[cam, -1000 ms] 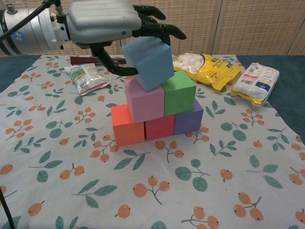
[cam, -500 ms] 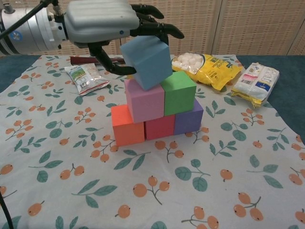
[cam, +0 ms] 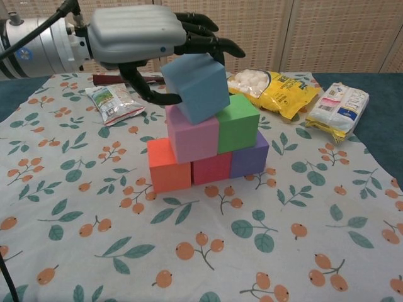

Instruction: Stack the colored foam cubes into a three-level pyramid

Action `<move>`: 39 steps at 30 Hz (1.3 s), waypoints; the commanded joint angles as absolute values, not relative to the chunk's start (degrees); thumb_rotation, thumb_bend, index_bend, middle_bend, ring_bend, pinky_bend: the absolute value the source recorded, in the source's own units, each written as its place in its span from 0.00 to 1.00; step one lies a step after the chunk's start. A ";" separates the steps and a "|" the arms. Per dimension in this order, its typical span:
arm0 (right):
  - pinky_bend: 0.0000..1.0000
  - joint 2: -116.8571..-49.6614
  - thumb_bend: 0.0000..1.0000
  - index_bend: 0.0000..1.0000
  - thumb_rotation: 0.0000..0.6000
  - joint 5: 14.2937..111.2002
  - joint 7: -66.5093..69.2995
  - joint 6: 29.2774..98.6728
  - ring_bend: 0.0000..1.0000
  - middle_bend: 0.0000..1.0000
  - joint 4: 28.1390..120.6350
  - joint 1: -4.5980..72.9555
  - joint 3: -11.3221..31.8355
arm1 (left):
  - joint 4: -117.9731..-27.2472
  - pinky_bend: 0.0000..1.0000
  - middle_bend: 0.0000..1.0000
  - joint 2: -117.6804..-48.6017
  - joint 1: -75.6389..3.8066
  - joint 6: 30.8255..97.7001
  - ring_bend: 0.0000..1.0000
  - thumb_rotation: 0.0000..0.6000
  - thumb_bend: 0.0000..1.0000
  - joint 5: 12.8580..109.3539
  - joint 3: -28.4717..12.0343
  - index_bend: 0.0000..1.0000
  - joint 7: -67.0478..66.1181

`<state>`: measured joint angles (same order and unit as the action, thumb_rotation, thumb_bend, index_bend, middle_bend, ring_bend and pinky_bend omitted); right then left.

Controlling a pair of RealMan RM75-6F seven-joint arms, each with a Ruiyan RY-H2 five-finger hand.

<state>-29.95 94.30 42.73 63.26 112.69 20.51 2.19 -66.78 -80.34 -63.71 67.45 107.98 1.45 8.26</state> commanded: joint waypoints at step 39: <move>0.10 -31.28 0.06 0.00 1.00 94.11 34.05 59.35 0.00 0.04 114.65 25.34 5.63 | -73.81 0.08 0.08 -68.89 -45.96 78.63 0.01 1.00 0.37 95.20 1.19 0.00 3.45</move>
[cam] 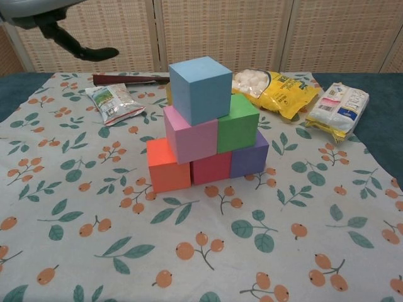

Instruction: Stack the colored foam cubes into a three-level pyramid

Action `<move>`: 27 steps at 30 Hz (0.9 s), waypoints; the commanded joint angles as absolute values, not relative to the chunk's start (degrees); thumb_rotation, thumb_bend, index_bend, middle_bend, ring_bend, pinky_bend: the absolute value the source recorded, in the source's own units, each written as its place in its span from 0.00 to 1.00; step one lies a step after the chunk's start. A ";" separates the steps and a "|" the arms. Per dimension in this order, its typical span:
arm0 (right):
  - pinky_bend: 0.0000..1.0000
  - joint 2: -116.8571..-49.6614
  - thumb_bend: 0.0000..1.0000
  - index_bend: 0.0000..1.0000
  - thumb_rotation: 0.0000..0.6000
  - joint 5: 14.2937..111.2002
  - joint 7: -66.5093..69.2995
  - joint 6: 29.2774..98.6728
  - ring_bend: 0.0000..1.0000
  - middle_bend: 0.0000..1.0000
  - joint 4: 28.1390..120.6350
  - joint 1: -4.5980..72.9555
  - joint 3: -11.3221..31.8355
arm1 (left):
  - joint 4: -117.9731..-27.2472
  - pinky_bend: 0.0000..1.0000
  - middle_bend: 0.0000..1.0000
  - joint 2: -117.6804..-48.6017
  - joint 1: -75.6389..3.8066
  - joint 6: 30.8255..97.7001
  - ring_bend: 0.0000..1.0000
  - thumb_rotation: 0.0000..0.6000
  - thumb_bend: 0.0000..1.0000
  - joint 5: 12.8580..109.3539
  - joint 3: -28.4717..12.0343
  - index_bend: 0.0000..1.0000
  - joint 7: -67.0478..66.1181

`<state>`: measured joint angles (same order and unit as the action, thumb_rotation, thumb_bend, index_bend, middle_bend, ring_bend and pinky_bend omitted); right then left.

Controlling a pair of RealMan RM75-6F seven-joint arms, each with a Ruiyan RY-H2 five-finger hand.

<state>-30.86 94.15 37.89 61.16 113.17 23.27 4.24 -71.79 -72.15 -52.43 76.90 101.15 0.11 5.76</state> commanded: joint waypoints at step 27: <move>0.00 -63.33 0.05 0.00 1.00 36.87 -39.27 45.95 0.00 0.03 114.01 69.25 11.69 | -64.81 0.06 0.09 -79.14 -15.50 90.31 0.00 1.00 0.37 79.07 0.01 0.00 2.83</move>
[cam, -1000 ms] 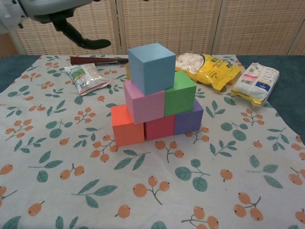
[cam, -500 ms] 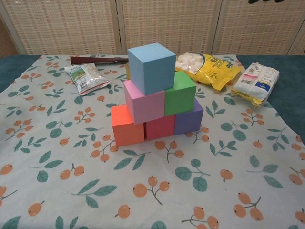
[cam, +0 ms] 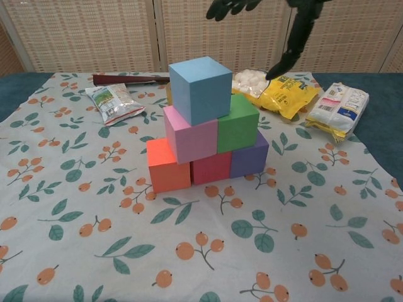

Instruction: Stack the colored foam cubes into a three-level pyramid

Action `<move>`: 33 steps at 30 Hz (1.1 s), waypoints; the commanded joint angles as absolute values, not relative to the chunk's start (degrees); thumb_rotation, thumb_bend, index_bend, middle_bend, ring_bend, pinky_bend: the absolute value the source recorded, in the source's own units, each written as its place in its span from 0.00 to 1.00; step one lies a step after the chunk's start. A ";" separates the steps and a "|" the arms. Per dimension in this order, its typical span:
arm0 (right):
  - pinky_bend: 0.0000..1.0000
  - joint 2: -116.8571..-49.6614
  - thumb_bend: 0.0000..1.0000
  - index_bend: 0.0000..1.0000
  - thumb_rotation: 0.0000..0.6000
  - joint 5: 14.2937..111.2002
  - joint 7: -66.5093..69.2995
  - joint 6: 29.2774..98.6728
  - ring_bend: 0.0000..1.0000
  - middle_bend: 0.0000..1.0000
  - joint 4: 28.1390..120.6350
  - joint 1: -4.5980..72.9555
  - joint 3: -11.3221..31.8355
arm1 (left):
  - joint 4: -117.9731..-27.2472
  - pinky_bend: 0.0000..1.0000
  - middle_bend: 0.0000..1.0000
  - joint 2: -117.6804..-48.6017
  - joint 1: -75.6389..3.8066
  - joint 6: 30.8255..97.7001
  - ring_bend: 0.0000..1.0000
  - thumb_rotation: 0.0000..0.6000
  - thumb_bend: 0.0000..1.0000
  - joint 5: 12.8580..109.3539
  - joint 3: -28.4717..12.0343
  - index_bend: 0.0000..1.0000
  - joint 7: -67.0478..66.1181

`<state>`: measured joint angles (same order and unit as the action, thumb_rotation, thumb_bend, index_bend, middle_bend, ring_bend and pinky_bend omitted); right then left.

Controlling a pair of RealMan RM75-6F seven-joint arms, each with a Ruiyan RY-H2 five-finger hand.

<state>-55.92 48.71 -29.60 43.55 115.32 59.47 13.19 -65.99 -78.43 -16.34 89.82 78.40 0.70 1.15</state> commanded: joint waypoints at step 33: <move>0.00 -69.41 0.05 0.29 1.00 15.70 -47.23 54.57 0.00 0.03 110.82 81.55 7.75 | -61.20 0.05 0.07 -79.38 -13.59 89.45 0.00 1.00 0.37 84.46 -3.54 0.00 10.28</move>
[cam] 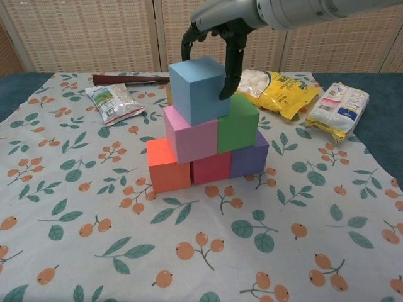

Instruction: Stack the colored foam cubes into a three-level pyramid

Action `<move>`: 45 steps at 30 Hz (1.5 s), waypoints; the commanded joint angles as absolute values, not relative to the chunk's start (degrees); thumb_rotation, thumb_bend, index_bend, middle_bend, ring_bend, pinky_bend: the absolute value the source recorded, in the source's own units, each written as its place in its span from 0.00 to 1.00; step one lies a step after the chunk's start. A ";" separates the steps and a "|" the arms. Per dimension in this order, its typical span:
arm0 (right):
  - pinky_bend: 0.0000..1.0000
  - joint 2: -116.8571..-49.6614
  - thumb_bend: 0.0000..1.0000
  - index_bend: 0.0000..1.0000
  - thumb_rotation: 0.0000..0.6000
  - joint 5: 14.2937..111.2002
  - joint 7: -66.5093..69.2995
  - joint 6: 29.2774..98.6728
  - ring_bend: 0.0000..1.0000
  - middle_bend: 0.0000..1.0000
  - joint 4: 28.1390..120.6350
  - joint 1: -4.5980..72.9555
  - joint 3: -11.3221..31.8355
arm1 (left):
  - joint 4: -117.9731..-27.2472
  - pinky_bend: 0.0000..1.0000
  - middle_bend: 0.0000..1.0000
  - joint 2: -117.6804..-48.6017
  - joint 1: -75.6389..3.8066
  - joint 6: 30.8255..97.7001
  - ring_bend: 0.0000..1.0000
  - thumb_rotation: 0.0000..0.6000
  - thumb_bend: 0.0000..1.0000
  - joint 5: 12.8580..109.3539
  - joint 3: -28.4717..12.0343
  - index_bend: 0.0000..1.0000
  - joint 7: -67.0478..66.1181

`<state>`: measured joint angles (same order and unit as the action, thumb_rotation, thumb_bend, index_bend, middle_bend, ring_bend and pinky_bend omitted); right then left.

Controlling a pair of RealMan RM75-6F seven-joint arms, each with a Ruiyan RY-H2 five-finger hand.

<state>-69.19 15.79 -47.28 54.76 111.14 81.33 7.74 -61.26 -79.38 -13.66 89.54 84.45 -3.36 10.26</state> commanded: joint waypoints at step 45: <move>0.00 -67.50 0.06 0.41 1.00 10.89 -47.99 58.55 0.00 0.10 113.90 82.05 7.24 | -61.26 0.04 0.07 -79.18 -13.47 87.04 0.00 1.00 0.36 86.71 -4.57 0.00 11.71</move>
<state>-67.43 11.01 -47.91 58.47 113.88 81.99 7.23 -61.28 -79.19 -13.47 87.07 86.70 -4.56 11.71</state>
